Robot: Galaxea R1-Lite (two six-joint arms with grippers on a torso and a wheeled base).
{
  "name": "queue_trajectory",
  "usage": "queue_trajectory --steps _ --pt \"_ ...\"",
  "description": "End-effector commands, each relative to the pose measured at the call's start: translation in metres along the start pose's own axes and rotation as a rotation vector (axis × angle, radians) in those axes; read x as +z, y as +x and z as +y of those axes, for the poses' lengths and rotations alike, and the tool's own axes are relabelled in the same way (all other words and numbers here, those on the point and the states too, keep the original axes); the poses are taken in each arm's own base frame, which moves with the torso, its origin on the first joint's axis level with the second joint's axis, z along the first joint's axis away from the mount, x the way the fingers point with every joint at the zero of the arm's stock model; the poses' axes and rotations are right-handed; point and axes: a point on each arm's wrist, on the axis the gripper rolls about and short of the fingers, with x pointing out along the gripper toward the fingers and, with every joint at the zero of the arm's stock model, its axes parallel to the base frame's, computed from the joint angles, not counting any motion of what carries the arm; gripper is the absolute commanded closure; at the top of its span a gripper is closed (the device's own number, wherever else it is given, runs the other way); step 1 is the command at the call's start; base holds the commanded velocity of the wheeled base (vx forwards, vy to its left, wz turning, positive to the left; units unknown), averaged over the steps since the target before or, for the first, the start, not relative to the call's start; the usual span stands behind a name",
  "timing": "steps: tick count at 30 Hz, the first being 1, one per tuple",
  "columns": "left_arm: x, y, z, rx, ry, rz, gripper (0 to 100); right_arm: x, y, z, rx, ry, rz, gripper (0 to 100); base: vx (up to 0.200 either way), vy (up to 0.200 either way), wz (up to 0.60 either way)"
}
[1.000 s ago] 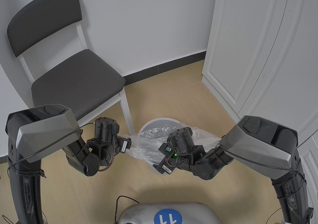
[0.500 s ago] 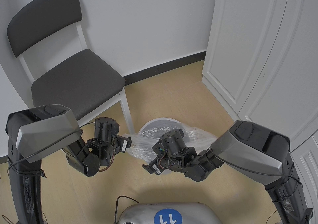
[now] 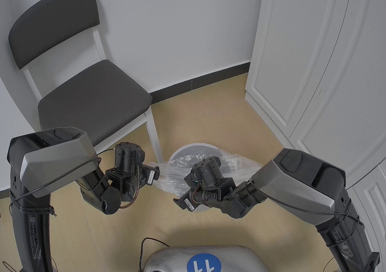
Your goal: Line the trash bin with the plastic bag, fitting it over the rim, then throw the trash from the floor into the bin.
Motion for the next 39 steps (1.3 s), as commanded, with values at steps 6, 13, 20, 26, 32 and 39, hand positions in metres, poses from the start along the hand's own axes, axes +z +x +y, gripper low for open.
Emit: queue_trajectory --steps 6,13,20,26,32,39 --pt "0.000 0.000 -0.001 -0.001 -0.001 -0.001 0 0.013 -0.006 -0.001 -0.007 0.000 -0.039 100 0.000 0.000 0.00" --pt "0.000 0.000 -0.001 -0.002 -0.002 -0.004 0 0.018 -0.016 0.009 0.012 -0.014 -0.043 100 0.000 0.000 0.00" --pt "0.000 -0.001 -0.002 -0.002 -0.001 -0.003 0 0.019 -0.038 0.043 0.064 -0.059 -0.021 100 0.000 0.000 0.00" --pt "0.001 -0.001 -0.001 0.000 -0.002 -0.004 0 0.020 -0.047 0.052 0.079 -0.075 -0.012 100 0.000 0.000 0.00" --pt "0.001 0.000 0.000 0.001 -0.002 -0.003 0 0.013 -0.045 0.054 0.068 -0.080 0.014 100 0.000 0.000 0.00" --pt "0.001 0.000 0.001 0.005 -0.003 -0.004 0 -0.018 -0.020 0.053 0.064 -0.073 0.083 100 0.000 0.000 0.00"
